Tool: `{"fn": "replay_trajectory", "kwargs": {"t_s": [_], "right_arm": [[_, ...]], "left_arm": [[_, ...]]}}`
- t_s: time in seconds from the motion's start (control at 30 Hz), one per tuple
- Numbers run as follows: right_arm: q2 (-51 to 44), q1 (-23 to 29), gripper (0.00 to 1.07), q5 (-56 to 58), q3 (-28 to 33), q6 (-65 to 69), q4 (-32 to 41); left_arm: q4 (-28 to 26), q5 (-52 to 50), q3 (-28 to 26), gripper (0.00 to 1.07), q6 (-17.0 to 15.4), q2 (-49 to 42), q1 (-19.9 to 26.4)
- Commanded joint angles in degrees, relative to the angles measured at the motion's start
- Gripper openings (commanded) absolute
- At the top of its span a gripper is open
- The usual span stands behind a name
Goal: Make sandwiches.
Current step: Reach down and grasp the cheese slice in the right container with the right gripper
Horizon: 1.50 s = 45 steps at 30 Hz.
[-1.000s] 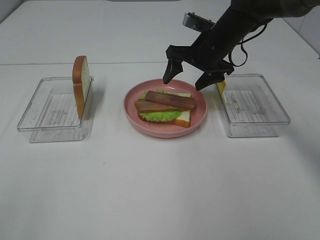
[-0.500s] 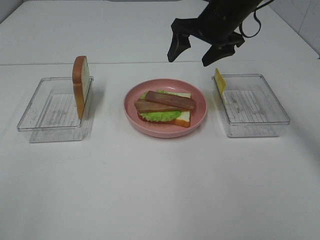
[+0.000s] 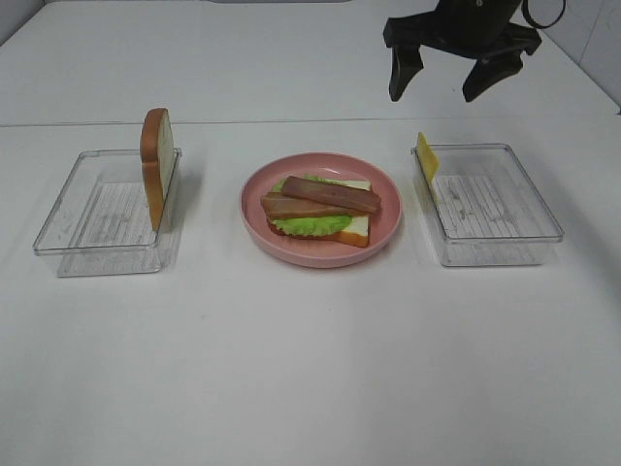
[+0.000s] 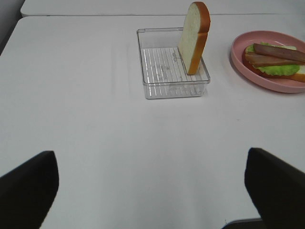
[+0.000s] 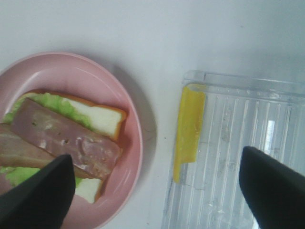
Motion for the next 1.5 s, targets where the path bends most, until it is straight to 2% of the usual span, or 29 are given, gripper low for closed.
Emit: {"fn": "replay_trajectory", "kwargs": {"t_s": [0.03,0.1,0.6,1.23,1.33,1.37,1.43,1.47,1.5], "right_arm": [[1.9,-1.4,0.91,0.7,-0.2,0.6,1.1],[4.2,-3.0,0.91,0.7,-0.2,0.6,1.8],[10.5,-3.1,0.88,-2.3,-1.1,0.4,3.7],[12.0,-3.1,0.81,-2.5,-1.4,0.4,3.7],[12.0,-3.1,0.77,-1.8,-2.2,0.4,3.7],[12.0,-3.1,0.71,-1.2,-2.9,0.7,3.7],[12.0,-3.1,0.68,-1.1,-3.3,0.8,3.7],[12.0,-3.1,0.61,-1.1,-3.4,0.9,3.7],[12.0,-3.1,0.61,-1.1,-3.4,0.9,3.7]], "left_arm": [[-0.7,-0.5,0.2,0.98,0.0,-1.1,-0.1],[-0.7,-0.5,0.2,0.98,0.1,-1.1,-0.1],[-0.7,-0.5,0.2,0.98,0.1,-1.1,-0.1],[-0.7,-0.5,0.2,0.98,0.1,-1.1,-0.1],[-0.7,-0.5,0.2,0.98,0.1,-1.1,-0.1],[-0.7,-0.5,0.2,0.98,0.1,-1.1,-0.1],[-0.7,-0.5,0.2,0.98,0.1,-1.1,-0.1],[-0.7,-0.5,0.2,0.98,0.1,-1.1,-0.1],[-0.7,-0.5,0.2,0.98,0.1,-1.1,-0.1]]}}
